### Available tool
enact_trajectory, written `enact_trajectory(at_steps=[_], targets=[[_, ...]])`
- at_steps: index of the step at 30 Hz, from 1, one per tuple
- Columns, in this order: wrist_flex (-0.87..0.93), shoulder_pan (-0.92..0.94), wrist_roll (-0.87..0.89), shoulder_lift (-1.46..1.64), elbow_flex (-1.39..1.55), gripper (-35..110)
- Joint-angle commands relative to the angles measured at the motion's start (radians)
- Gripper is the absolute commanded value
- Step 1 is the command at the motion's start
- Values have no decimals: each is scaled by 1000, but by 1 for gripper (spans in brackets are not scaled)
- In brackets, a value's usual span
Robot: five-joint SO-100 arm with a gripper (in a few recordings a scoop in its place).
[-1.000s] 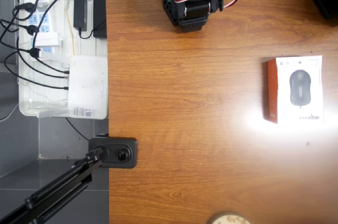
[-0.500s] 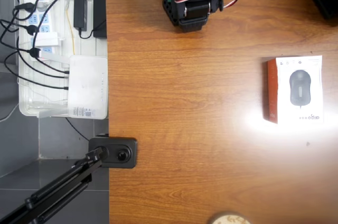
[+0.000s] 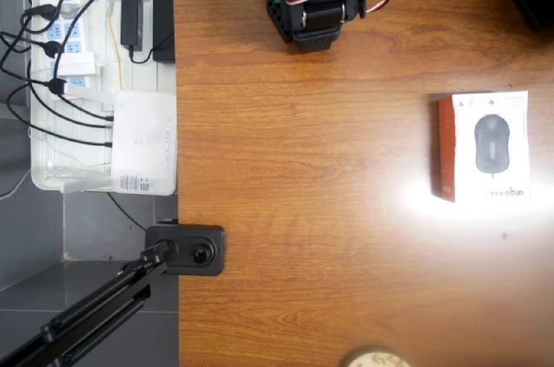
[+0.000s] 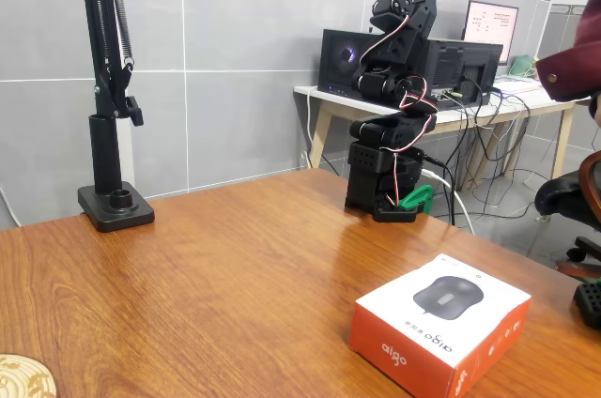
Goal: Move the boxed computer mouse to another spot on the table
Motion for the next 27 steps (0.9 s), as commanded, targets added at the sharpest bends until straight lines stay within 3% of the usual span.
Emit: enact_trajectory(at_steps=[1,16,19,22,23,27], targets=[[-2,5,-3,2,2,0],[8,21,-25,2,2,5],[354,52,-81,2,-120,0],[1089,107,-101,-41,-471,0],[1315,74,-74,-133,-627,0],[1885,-227,112,-675,-1249,0]])
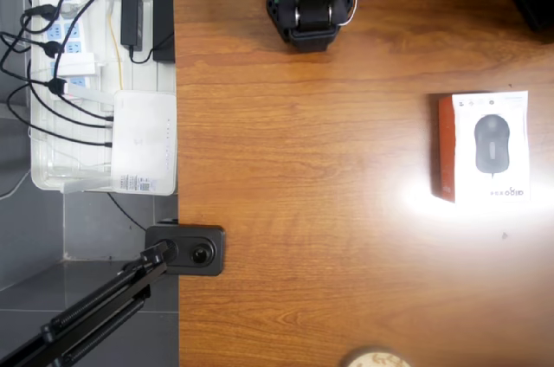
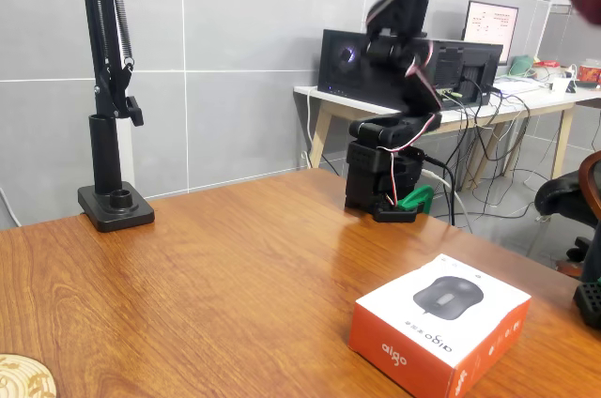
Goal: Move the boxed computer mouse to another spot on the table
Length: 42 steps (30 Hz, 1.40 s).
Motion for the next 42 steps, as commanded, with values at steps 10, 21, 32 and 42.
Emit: enact_trajectory(at_steps=[10,21,32,42], targets=[[1898,-376,-94,-925,-910,0],[2238,-620,371,-1312,-893,68],[1947,-735,-64,-1500,-1123,101],[1807,-749,-61,-1652,-1387,103]])
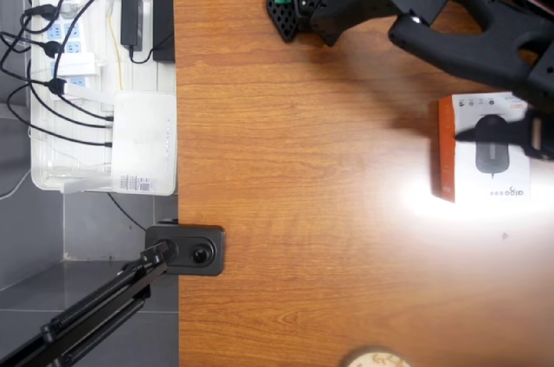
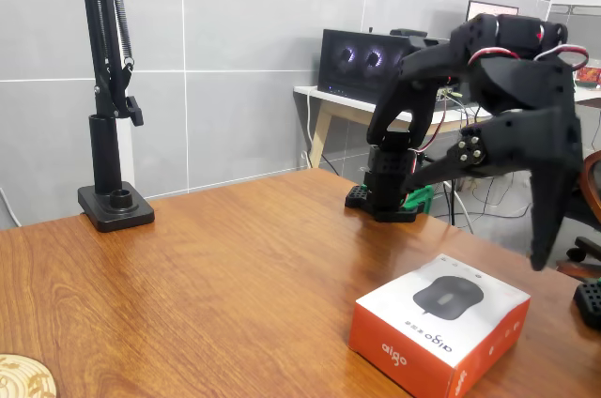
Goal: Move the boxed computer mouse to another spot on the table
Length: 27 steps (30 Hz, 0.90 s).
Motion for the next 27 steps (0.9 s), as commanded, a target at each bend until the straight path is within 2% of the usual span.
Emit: enact_trajectory(at_steps=[1,7,20,25,27], targets=[[-61,-11,-32,-6,-6,103],[-114,-28,-51,-52,118,100],[-149,-15,-28,-170,158,99],[-121,-6,28,-212,155,91],[-114,2,41,-222,155,82]])
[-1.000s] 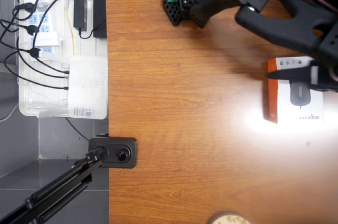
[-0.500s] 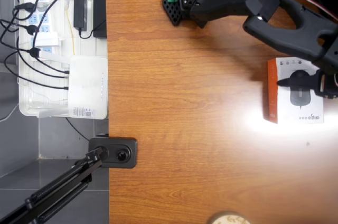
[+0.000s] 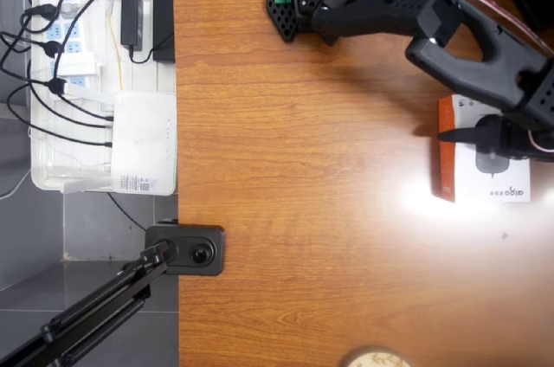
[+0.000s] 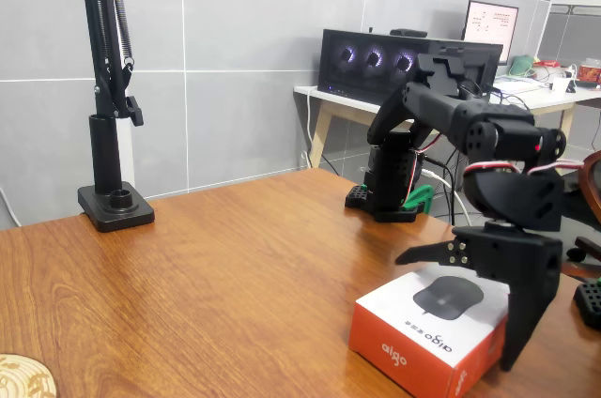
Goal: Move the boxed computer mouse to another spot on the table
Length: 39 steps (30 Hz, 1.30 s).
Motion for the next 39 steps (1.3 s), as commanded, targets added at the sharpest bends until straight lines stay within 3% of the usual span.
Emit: enact_trajectory(at_steps=[1,6,8,13,16,21,30,39], targets=[[23,15,28,-2,-15,75],[89,49,64,34,-20,9],[60,64,69,57,-38,1],[164,109,117,15,-305,0],[100,176,143,38,-380,0],[141,471,175,123,-448,0],[-117,1129,252,922,690,0],[-78,1261,232,1295,1278,0]])
